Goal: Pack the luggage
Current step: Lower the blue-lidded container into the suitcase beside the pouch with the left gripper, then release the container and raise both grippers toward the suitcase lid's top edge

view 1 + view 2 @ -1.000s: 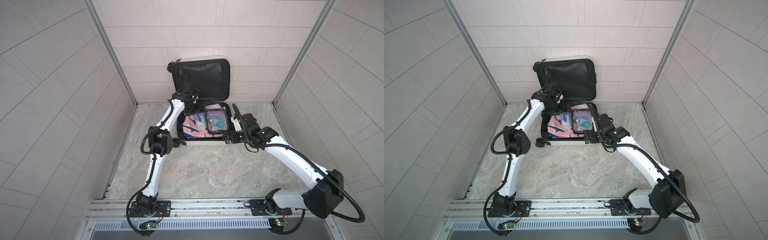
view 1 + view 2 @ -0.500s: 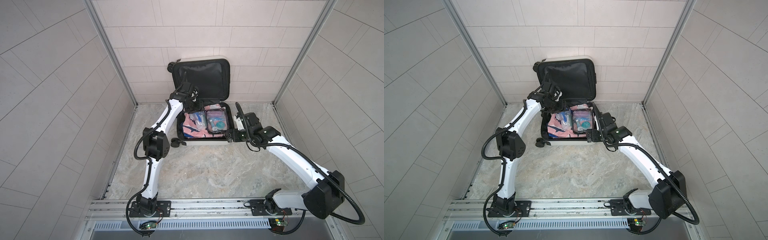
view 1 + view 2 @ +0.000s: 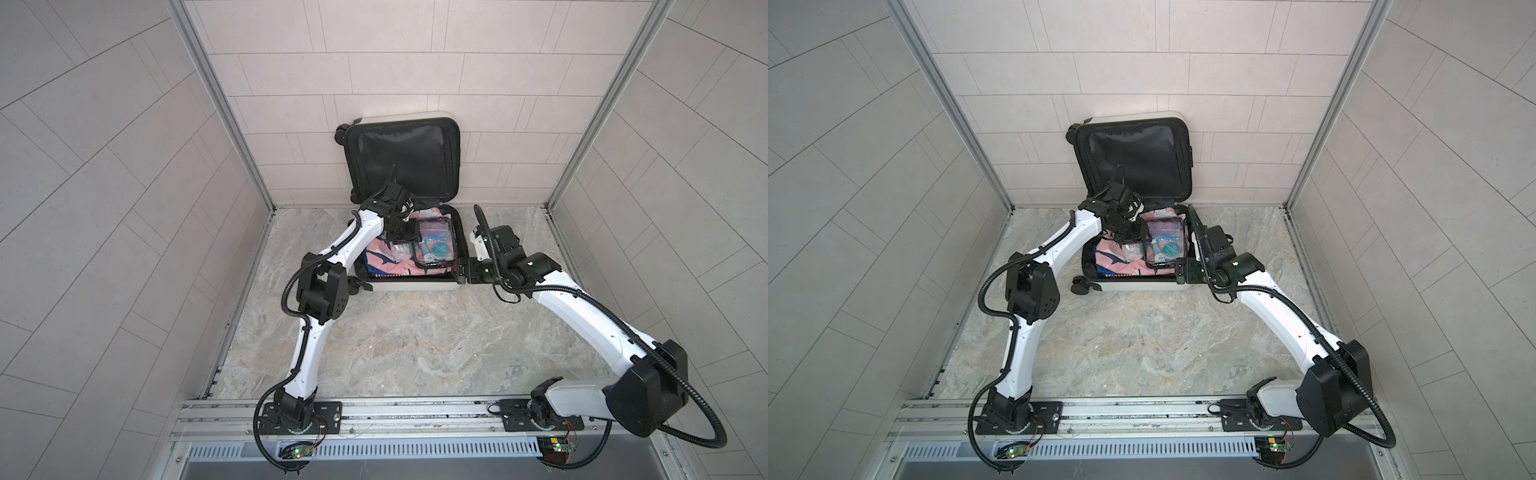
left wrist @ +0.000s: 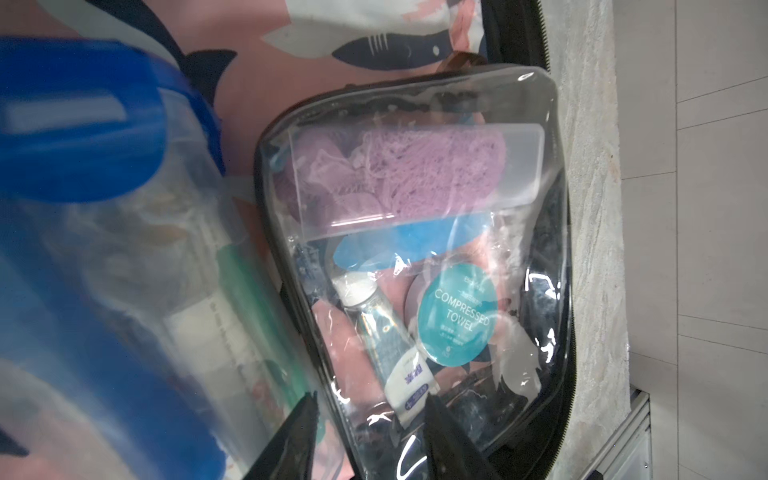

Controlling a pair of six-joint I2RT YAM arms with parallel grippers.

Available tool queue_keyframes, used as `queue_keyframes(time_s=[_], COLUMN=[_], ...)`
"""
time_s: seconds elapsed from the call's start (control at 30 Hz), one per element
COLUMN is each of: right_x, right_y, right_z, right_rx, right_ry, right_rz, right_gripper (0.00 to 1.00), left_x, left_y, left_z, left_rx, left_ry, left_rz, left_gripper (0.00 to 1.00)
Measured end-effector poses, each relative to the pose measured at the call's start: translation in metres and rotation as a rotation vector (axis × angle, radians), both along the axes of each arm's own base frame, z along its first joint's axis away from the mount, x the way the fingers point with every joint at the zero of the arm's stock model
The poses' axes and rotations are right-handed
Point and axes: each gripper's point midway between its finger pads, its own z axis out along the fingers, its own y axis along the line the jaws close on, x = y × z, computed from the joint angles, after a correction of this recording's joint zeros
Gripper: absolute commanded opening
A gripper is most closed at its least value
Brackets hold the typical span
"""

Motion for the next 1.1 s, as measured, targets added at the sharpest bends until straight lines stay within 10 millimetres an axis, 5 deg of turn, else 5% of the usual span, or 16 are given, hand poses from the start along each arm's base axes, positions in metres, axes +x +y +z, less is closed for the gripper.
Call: queue_keyframes(time_s=[0.27,0.47,0.67,0.83,1.1], right_x=[0.000,0.003,0.014,0.023,0.039], right_y=[-0.006,-0.012,-0.022,-0.031,-0.044], right_z=[0.002,0.004,0.025,0.039,0.075], right_rx=[-0.002,-0.004,0.001,0.000,0.009], right_ry=[-0.003,-0.009,-0.054,-0.094,-0.184], right_rz=[-0.016,-0.036,-0.078,-0.124,-0.187], right_gripper=[0.93,0.96,0.97,0.97,0.97], left_x=[-0.009,-0.011,-0.013,-0.022,-0.050], left_y=[0.004,0.012,0.016,0.023,0.048], left_z=[-0.032,-0.021,0.029,0.096,0.181], left_rx=[-0.005,0.009,-0.012,-0.047,-0.094], left_ry=[0.050,0.041,-0.061,-0.208,-0.470], left_rz=[-0.007,-0.030,-0.058,-0.078,-0.055], left_gripper=[0.54,0.61,0.64,0.69,0.97])
